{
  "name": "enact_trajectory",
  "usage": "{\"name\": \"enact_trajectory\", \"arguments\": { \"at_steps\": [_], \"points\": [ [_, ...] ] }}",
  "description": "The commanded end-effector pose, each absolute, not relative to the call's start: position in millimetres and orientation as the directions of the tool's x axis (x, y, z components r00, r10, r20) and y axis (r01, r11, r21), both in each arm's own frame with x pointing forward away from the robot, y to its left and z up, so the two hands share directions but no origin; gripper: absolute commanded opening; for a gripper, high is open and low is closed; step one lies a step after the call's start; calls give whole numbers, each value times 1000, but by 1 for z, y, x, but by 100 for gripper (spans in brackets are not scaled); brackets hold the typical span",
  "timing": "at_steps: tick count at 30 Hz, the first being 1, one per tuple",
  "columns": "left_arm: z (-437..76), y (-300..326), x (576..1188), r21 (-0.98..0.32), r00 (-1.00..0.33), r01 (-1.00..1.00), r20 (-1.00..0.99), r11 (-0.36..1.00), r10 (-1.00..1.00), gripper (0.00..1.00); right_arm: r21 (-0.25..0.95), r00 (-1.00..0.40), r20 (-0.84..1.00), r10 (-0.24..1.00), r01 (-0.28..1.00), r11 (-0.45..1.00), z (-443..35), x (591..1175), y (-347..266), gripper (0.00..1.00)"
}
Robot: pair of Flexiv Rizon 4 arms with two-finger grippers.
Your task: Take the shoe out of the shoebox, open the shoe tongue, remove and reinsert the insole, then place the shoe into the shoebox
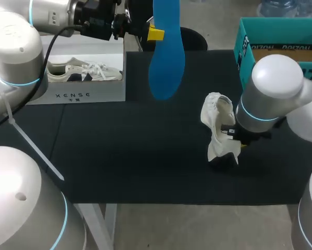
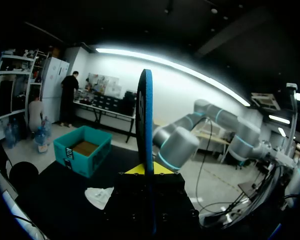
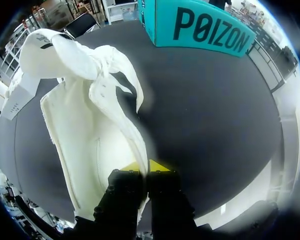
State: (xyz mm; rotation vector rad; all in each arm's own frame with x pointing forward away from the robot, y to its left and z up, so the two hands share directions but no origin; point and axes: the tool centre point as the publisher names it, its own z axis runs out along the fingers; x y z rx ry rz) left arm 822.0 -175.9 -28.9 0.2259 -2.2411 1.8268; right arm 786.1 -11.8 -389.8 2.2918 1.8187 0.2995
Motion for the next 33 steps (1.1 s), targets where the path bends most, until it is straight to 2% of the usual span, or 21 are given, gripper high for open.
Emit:
{"name": "enact_trajectory", "arguments": {
  "at_steps": [1,5,6,7,8,14,19,21,23,33],
  "points": [
    [-29,-176,822,-941,-959,-269,282,206,32,0,269,224,42,974,936,-227,-401,789,-8,0],
    [-29,-176,822,-941,-959,-269,282,206,32,0,255,217,40,975,942,-220,-404,790,-8,0],
    [-29,-176,822,-941,-959,-269,282,206,32,0,256,219,41,975,941,-223,-403,789,-8,28],
    [-29,-176,822,-941,-959,-269,282,206,32,0,257,222,45,974,940,-226,-402,789,-9,73],
    [-29,-176,822,-941,-959,-269,282,206,32,0,257,230,50,972,938,-235,-401,788,-9,100],
    [-29,-176,822,-941,-959,-269,282,206,32,0,308,232,88,969,919,-248,-373,785,-14,100],
    [-29,-176,822,-941,-959,-269,282,206,32,0,325,193,207,959,911,-253,-336,784,-25,100],
    [-29,-176,822,-941,-959,-269,282,206,32,0,273,142,289,947,936,-224,-323,785,-34,100],
    [-29,-176,822,-941,-959,-269,282,206,32,0,135,61,442,895,982,-134,-316,787,-44,100],
    [-29,-176,822,-941,-959,-269,282,206,32,0,135,61,442,895,982,-134,-316,787,-44,100]
  ]
}}
